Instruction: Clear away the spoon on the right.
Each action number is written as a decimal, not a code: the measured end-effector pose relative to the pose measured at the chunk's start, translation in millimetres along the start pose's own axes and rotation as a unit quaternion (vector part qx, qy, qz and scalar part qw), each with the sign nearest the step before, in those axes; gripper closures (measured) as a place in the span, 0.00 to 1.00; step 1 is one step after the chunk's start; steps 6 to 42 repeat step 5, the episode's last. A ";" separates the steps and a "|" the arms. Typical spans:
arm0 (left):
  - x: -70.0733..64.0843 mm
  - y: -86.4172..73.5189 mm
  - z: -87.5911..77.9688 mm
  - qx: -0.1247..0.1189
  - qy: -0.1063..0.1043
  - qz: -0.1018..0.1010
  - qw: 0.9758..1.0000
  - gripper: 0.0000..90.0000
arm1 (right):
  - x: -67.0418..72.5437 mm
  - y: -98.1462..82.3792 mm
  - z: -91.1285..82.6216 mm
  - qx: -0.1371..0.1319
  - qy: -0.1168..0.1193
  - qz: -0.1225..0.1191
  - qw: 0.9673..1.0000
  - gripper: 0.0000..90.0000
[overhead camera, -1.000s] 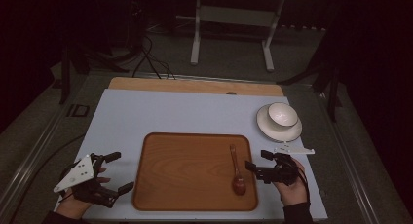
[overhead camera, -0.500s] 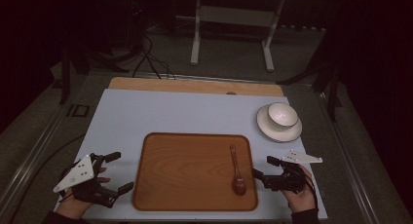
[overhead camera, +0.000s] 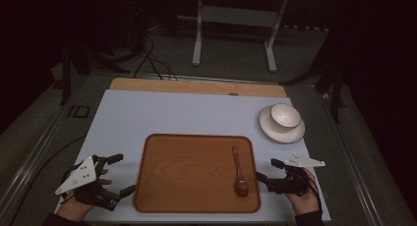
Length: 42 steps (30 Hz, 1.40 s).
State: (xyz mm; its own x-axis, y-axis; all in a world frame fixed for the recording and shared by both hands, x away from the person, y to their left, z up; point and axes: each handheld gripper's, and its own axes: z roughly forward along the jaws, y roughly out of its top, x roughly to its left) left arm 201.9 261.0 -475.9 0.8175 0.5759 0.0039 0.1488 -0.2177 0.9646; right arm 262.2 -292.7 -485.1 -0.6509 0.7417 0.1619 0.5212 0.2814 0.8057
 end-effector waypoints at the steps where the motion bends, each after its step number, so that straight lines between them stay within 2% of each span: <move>1: 0.0 0.0 0.0 0.000 0.000 0.000 1.000 0.00 | 0.0 -0.1 0.2 0.000 0.001 0.001 1.000 0.18; 42: 0.1 0.0 0.1 0.000 0.000 0.000 1.000 0.00 | -0.3 -0.3 0.6 0.001 0.003 0.003 1.000 0.18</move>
